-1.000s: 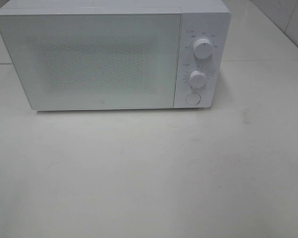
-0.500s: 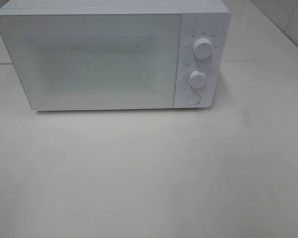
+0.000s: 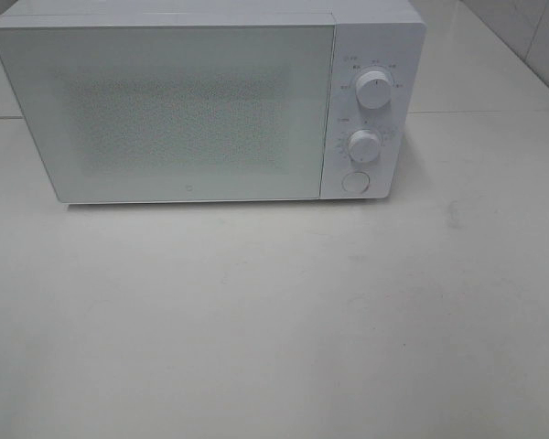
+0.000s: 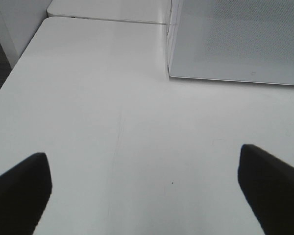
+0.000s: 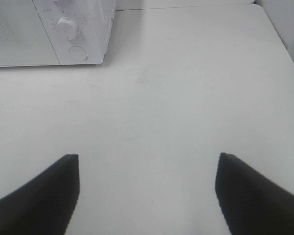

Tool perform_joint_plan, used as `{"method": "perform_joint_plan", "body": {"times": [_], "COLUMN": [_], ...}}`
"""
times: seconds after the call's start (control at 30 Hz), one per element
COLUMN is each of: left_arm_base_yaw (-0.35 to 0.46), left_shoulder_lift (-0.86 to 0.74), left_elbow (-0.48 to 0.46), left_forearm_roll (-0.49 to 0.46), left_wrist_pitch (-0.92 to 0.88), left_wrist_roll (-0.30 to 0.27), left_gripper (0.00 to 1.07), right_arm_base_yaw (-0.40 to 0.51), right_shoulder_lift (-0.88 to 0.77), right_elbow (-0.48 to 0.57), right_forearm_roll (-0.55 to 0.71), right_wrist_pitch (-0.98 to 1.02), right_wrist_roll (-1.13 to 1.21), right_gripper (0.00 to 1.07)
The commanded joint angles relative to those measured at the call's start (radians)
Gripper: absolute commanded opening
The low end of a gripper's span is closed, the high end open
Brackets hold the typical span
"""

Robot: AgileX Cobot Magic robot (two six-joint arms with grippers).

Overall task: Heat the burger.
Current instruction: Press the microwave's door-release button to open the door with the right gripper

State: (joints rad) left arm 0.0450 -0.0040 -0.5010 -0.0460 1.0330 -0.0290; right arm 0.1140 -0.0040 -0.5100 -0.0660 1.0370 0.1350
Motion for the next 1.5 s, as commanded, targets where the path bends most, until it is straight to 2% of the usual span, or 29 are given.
{"method": "perform_joint_plan", "body": {"times": [0.03, 0.37, 0.73, 1.13, 1.5], "left_arm_base_yaw": [0.004, 0.004, 0.004, 0.004, 0.004], "left_shoulder_lift": [-0.023, -0.023, -0.023, -0.023, -0.023], "left_elbow": [0.003, 0.003, 0.003, 0.003, 0.003], "left_forearm_roll": [-0.007, -0.007, -0.007, -0.007, -0.007], "left_wrist_pitch": [-0.006, -0.006, -0.006, -0.006, -0.006], "left_wrist_roll": [-0.001, -0.001, -0.001, -0.001, -0.001], "left_gripper": [0.98, 0.98, 0.98, 0.98, 0.98], "right_arm_base_yaw": [-0.008, -0.008, -0.008, -0.008, -0.008], "right_shoulder_lift": [-0.023, 0.086, 0.292, 0.59, 0.898], "right_elbow": [-0.011, -0.019, 0.058, 0.123, 0.125], "right_forearm_roll": [0.009, -0.002, -0.013, -0.013, -0.013], "right_wrist_pitch": [-0.025, -0.19, -0.502, -0.909, -1.309], "right_wrist_roll": [-0.001, -0.002, -0.002, -0.001, -0.001], "right_gripper": [0.75, 0.75, 0.75, 0.75, 0.75]}}
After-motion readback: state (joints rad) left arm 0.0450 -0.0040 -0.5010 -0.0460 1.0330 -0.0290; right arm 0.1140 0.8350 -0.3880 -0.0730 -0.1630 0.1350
